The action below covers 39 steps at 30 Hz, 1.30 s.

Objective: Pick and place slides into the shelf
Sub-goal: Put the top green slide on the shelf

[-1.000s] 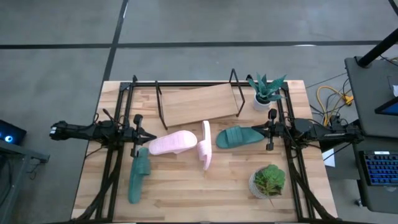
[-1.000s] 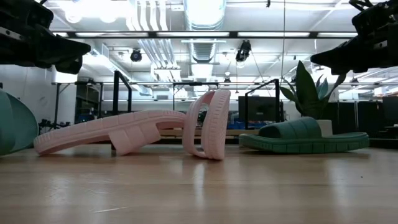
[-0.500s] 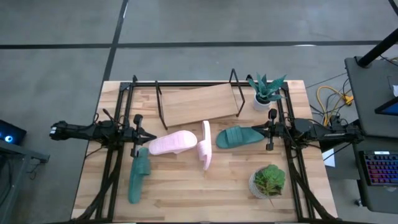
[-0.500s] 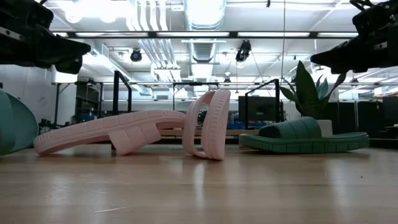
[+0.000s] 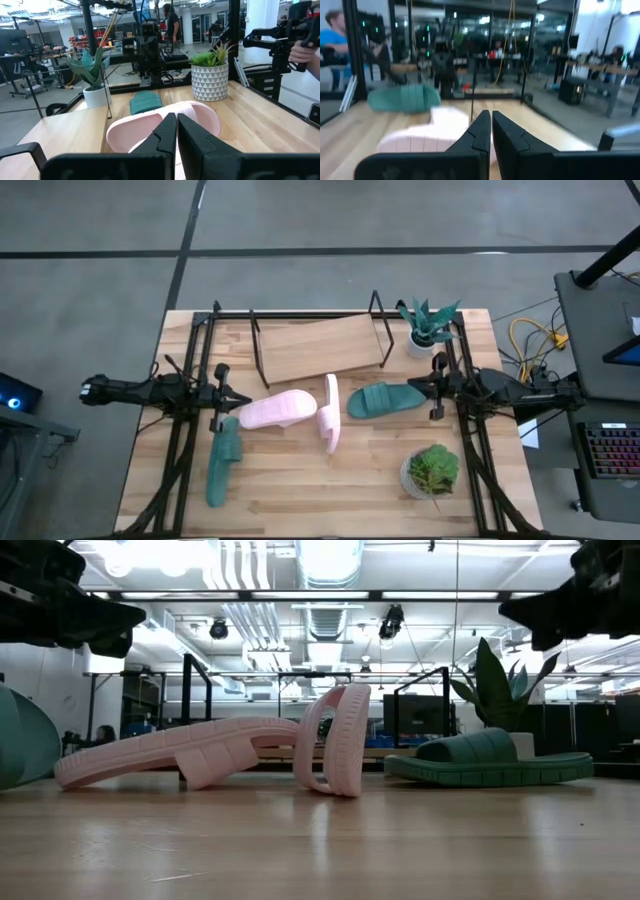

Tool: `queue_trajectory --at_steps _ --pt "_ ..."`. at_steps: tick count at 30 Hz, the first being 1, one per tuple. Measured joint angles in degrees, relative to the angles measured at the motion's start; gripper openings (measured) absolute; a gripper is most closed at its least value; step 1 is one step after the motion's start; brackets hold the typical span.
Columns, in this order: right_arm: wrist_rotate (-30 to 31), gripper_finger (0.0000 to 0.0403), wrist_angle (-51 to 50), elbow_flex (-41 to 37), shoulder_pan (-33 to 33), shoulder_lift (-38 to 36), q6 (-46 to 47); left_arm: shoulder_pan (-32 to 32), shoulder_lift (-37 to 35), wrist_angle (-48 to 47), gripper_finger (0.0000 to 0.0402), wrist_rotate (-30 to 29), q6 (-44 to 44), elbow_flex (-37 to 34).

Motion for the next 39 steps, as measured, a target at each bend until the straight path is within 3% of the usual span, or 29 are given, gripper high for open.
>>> queue_trajectory --at_steps 3,6,12,15,21,25,31,35,39 --pt "0.02 0.0009 3.14 0.00 0.02 0.09 -1.93 0.01 0.01 0.00 0.0000 -0.02 1.88 0.00" --pt "1.49 0.0009 6.13 0.00 0.00 0.11 -4.29 -0.02 0.02 1.84 0.0000 -1.66 9.55 0.00" --pt "5.36 0.0046 6.93 1.55 -0.02 1.96 -6.46 0.03 0.49 8.29 0.0000 -22.45 12.30 0.00" --pt "7.67 0.0088 5.11 4.48 -0.02 6.34 -0.93 0.02 1.66 8.81 0.0004 -26.98 17.69 -0.01" --pt "18.26 0.0179 -10.84 15.90 -0.09 19.79 16.81 0.02 5.27 13.05 0.0081 -25.22 18.09 0.00" --pt "22.58 0.0201 -15.96 23.37 -0.13 27.48 33.97 0.00 7.86 18.09 0.0145 -23.78 20.03 0.00" --pt "22.17 0.0196 -23.23 30.66 -0.11 36.64 44.18 0.00 11.91 22.74 0.0182 -22.85 22.90 0.00" --pt "16.98 0.0194 -32.85 33.40 -0.11 41.28 52.96 0.00 14.76 26.10 0.0184 -21.41 24.17 0.00" --pt "11.73 0.0194 -35.30 32.64 -0.11 44.40 59.68 0.02 17.29 30.95 0.0184 -19.33 26.48 0.50"
